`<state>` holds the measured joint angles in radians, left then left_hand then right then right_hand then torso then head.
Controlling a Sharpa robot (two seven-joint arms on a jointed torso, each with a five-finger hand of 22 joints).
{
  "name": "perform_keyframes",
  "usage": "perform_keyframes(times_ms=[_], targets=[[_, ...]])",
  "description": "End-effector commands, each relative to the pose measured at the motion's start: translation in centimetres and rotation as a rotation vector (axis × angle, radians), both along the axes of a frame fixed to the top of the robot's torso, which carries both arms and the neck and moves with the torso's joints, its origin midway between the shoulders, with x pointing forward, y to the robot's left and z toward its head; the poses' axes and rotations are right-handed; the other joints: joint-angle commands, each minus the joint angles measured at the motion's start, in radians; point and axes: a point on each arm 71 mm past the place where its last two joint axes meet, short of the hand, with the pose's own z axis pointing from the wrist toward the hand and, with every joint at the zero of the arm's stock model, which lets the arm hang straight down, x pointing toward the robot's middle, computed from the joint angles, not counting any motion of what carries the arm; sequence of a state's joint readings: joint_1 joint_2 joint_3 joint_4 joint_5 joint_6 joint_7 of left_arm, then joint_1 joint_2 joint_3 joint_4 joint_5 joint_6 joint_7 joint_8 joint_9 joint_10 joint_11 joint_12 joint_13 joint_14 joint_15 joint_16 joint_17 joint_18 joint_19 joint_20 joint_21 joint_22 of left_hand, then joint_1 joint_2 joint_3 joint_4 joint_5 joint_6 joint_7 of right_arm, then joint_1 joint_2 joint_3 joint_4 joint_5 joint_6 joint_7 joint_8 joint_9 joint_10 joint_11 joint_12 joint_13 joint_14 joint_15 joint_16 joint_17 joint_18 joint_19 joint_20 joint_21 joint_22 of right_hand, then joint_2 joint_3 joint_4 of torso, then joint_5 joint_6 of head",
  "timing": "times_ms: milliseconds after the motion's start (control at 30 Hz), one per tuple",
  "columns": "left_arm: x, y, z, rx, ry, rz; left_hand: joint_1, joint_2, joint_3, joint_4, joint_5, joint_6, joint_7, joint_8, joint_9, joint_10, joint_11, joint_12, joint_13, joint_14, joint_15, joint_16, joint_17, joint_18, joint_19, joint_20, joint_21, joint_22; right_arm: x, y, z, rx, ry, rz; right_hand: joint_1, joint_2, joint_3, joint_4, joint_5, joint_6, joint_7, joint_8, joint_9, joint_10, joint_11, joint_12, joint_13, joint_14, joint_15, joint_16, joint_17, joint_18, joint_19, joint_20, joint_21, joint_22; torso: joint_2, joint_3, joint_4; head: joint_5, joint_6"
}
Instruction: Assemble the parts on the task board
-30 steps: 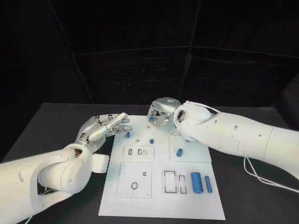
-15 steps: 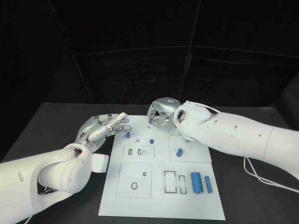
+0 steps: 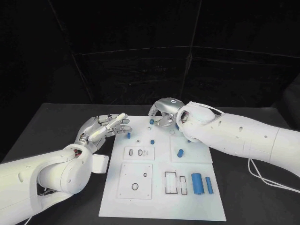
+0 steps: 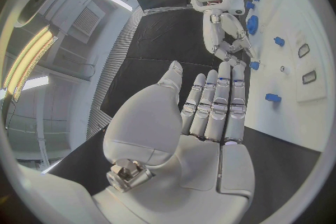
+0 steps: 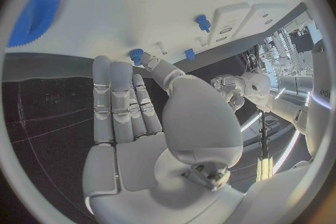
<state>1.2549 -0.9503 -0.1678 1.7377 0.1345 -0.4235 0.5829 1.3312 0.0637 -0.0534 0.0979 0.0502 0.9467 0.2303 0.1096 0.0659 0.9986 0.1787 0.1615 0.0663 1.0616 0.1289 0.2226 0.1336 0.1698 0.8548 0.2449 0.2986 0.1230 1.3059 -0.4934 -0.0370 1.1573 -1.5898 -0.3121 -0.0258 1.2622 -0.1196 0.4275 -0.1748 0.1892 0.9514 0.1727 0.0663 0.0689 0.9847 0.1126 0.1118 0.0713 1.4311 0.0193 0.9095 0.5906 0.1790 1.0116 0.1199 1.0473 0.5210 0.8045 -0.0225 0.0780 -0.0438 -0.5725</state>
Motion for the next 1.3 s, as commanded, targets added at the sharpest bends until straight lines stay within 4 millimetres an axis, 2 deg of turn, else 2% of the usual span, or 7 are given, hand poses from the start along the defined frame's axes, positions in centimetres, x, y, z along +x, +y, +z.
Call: perform_keyframes(times_ms=[33,233,367,567,733,933,1300], targets=[[0.0,0.1,0.2,-0.003,-0.013,-0.012,0.006,0.003,0.0,-0.006,0.002,0.001,0.005,-0.002,-0.001,-0.001,0.002,-0.006,-0.001,0.002,0.006,-0.004,0.002,0.013,0.006,0.003,-0.006,-0.001,-0.5,-1.5,1.7,0.123,-0.025,-0.025,-0.007,0.005,-0.007,0.017,0.024,0.03,0.006,0.013,0.004,0.052,-0.001,0.033,0.006,0.021,-0.003,0.049,0.058,0.007,0.012,0.0,0.007,0.001,-0.001,0.0006,-0.0032,-0.001,0.003],[-0.1,0.3,0.2,-0.002,-0.013,-0.007,0.006,0.003,0.0,-0.006,0.002,0.0,0.006,-0.003,-0.001,-0.002,0.002,-0.006,-0.001,0.002,0.006,-0.005,0.002,0.013,0.006,0.003,-0.007,-0.002,-1.5,-6.0,3.0,0.229,0.079,-0.119,-0.053,-0.023,-0.05,0.058,0.067,0.044,-0.022,0.012,0.002,0.295,-0.051,0.183,0.065,0.048,-0.035,0.146,0.169,-0.002,0.062,-0.02,0.054,0.069,-0.005,0.0031,-0.0134,-0.01,0.011],[-0.1,0.3,0.3,-0.002,-0.013,-0.007,0.006,0.004,0.001,-0.007,0.002,0.001,0.005,-0.003,-0.001,-0.002,0.002,-0.007,-0.001,0.002,0.006,-0.005,0.002,0.013,0.006,0.003,-0.007,-0.002,-2.0,-8.9,2.9,0.237,0.168,-0.19,-0.062,-0.048,-0.13,0.093,0.091,0.032,-0.044,0.013,0.001,0.35,-0.075,0.314,0.16,0.07,-0.058,0.261,0.315,-0.023,0.131,-0.047,0.118,0.176,-0.007,0.0064,-0.021,-0.012,0.014],[-0.2,0.2,0.3,-0.004,-0.012,-0.012,0.007,0.004,0.001,-0.007,0.002,0.001,0.005,-0.003,-0.001,-0.002,0.002,-0.007,-0.001,0.002,0.006,-0.006,0.002,0.013,0.006,0.003,-0.007,-0.002,-2.1,-11.7,2.4,0.199,0.255,-0.27,-0.002,-0.02,-0.312,0.194,0.107,-0.028,-0.04,0.025,0.002,0.233,-0.062,0.57,0.39,0.072,-0.044,0.389,0.478,-0.034,0.164,-0.045,0.173,0.26,-0.008,0.0101,-0.0239,-0.017,0.017],[-0.1,0.1,0.2,-0.005,-0.012,-0.014,0.007,0.004,0.001,-0.008,0.002,0.001,0.005,-0.003,-0.001,-0.001,0.002,-0.007,-0.001,0.003,0.006,-0.006,0.002,0.013,0.006,0.003,-0.007,-0.002,-1.8,-12.4,2.0,0.167,0.277,-0.308,0.054,-0.023,-0.397,0.265,0.103,-0.064,-0.024,0.036,0.002,0.183,-0.055,0.645,0.462,0.071,-0.04,0.422,0.523,-0.038,0.164,-0.034,0.187,0.277,-0.006,0.0083,-0.0217,-0.019,0.016],[-0.1,0.1,0.2,-0.005,-0.011,-0.015,0.007,0.004,0.001,-0.008,0.002,0.001,0.005,-0.003,-0.001,-0.001,0.002,-0.007,-0.001,0.003,0.006,-0.006,0.002,0.013,0.006,0.003,-0.007,-0.002,-1.2,-12.4,1.6,0.139,0.284,-0.334,0.107,-0.022,-0.428,0.311,0.105,-0.083,-0.021,0.051,0.002,0.166,-0.053,0.681,0.494,0.077,-0.038,0.455,0.574,-0.039,0.165,-0.03,0.195,0.288,-0.006,0.0067,-0.0191,-0.021,0.015],[0.0,0.0,0.2,-0.006,-0.011,-0.017,0.007,0.004,0.001,-0.008,0.002,0.001,0.005,-0.003,-0.001,-0.001,0.002,-0.007,-0.001,0.003,0.006,-0.006,0.002,0.013,0.006,0.003,-0.007,-0.002,-0.8,-11.2,1.4,0.097,0.272,-0.317,0.141,-0.015,-0.429,0.326,0.114,-0.089,-0.02,0.062,0.003,0.166,-0.052,0.713,0.529,0.082,-0.037,0.478,0.612,-0.039,0.163,-0.029,0.197,0.288,-0.007,0.0061,-0.0212,-0.019,0.011]])
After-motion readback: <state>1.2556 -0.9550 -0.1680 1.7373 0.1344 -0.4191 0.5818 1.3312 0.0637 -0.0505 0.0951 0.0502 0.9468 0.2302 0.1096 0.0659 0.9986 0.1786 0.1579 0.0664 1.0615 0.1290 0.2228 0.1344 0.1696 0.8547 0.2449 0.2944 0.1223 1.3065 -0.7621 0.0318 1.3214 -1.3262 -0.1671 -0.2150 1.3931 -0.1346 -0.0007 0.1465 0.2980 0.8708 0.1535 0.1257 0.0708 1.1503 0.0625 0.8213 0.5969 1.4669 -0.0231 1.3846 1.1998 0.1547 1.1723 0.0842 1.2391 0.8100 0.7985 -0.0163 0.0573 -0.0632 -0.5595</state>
